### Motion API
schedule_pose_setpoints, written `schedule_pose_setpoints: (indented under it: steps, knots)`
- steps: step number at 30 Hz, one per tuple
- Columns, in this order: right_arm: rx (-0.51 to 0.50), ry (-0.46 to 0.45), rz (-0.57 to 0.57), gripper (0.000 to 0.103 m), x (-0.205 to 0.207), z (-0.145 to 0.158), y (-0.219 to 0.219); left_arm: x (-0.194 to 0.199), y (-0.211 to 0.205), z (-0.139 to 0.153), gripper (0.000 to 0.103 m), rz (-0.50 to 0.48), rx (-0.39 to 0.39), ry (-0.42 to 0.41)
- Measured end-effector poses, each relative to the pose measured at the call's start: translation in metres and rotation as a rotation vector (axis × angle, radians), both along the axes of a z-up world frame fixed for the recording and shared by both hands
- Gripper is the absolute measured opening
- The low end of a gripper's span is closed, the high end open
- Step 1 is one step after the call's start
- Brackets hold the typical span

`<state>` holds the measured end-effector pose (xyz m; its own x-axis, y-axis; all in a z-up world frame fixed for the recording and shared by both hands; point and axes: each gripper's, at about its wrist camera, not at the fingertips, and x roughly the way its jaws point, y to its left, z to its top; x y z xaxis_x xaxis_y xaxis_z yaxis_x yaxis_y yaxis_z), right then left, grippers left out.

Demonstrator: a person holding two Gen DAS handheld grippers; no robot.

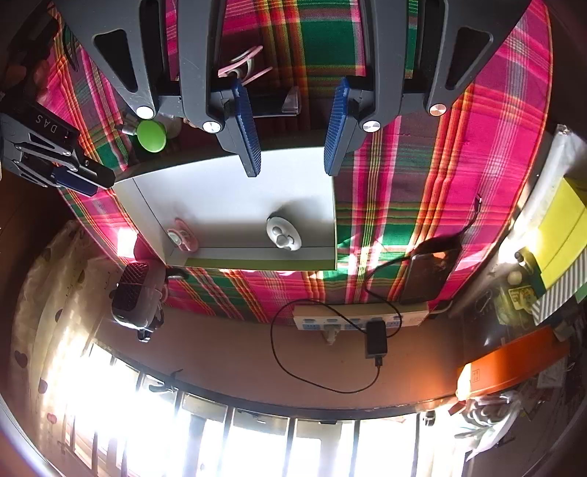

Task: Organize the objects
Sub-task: 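Withdraw both open tools from the box back toward the remaining items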

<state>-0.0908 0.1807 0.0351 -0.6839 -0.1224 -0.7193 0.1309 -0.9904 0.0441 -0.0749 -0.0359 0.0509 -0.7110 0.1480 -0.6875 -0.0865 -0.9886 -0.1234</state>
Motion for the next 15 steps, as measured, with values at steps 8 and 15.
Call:
schedule_pose_setpoints:
  steps: [8,15]
  knots:
    - [0.0,0.008,0.022,0.04,0.029,-0.006,-0.005,0.024,-0.011,-0.012,0.034,-0.031,0.022,-0.017]
    - [-0.003,-0.009,0.056,0.04,0.043,-0.014,-0.013,0.037,-0.007,-0.027,0.034,-0.098,0.046,-0.064]
